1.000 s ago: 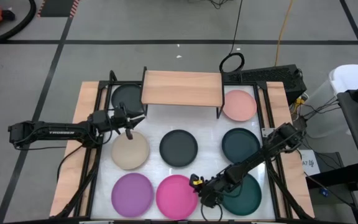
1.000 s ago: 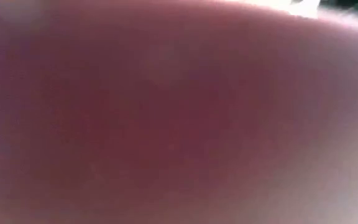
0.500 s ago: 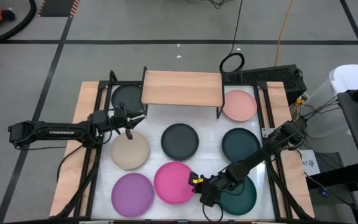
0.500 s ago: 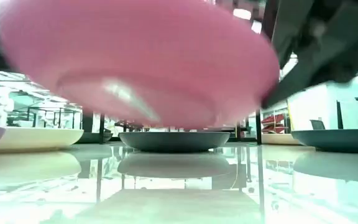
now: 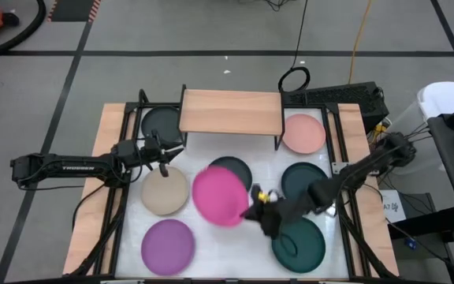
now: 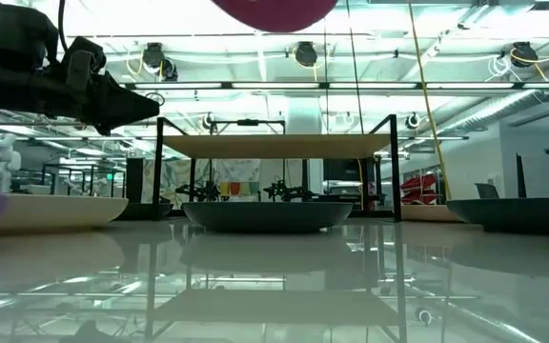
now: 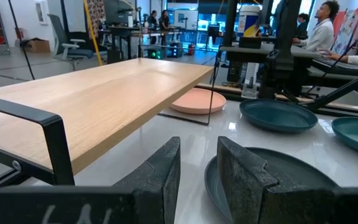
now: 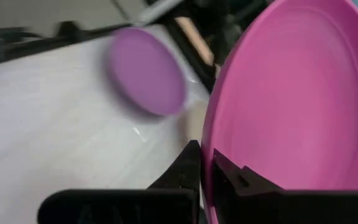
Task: Place and stack plates onto a shelf
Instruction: Put the pink plate on the shelf
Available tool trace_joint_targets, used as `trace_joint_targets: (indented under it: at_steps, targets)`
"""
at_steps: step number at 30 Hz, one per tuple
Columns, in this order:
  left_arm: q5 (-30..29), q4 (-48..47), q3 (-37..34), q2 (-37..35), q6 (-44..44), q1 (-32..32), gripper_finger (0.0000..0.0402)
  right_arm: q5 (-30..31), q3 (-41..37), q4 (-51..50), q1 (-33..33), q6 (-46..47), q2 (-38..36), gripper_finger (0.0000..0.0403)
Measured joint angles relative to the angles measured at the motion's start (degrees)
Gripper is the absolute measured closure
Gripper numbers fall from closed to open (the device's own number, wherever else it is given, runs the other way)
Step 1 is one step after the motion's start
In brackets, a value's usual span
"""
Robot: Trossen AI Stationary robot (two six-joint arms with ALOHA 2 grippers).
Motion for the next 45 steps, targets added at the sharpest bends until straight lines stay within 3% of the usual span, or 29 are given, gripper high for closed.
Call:
trace_joint_targets:
  at_steps: [12,21,24,29,39,45]
  targets:
    - [0.00,-0.01,0.00,0.00,0.00,-0.02,0.0292,-0.26,0.02,-7.92,-24.05,-0.44,-11.06,0.0402]
    - [-0.01,0.00,0.00,-0.02,0.00,-0.01,0.0292,-6.21,0.03,-13.74,-38.97,-0.91,-7.63,0.0402]
    - [0.00,0.00,0.00,-0.02,0.00,0.00,0.0292,-7.84,0.02,-17.64,-41.23,-0.80,-5.14,0.0402]
    - [-0.01,-0.01,0.00,0.00,0.00,-0.02,0.0292,-4.54,0.02,-19.80,-43.44,-1.22,-1.38,0.0403]
    - [0.00,-0.01,0.00,-0.02,0.00,0.00,0.0292,-2.81,0.13,-27.93,-45.08,4.19,-1.23,0.0403]
    - [0.00,0.00,0.00,0.00,0.00,-0.01,0.0292,-3.36,0.13,-27.92,-44.88,5.95,-1.76,0.0390]
